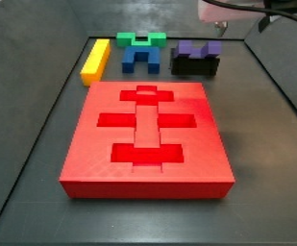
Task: Pick up the purple object. Move up. Place the purple object on the fixture. Regrasp the purple object. Move to above the board. Insert the purple object.
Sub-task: Regrasp the purple object.
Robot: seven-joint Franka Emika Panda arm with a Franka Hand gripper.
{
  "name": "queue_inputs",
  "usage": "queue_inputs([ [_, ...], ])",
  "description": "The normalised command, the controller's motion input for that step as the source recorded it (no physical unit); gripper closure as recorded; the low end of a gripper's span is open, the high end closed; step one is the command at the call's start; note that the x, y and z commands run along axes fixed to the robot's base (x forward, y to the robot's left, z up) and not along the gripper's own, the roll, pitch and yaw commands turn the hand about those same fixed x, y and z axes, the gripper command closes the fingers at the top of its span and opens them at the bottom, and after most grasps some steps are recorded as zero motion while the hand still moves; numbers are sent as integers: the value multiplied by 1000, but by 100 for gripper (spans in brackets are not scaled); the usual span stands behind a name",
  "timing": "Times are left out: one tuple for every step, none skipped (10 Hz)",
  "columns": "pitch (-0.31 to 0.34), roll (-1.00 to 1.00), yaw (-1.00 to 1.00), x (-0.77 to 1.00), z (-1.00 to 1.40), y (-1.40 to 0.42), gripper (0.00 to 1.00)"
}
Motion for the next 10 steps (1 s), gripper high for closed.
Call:
queue_inputs([
  [63, -109, 14, 480, -191, 0, 0],
  [86, -163, 26, 474, -166, 0, 0],
  [111, -146, 69, 506, -140, 86, 0],
  [180, 0, 194, 449, -120, 314, 0],
  [63, 97, 406, 354, -171, 397, 0],
  [0, 163, 657, 203, -197, 243, 0],
  [0, 200, 780, 169, -237, 94, 0],
  [0, 191, 780, 197, -257, 71, 0],
  [3, 163, 720, 226, -243, 71, 0],
  [66, 149, 534, 246, -180, 71, 0],
])
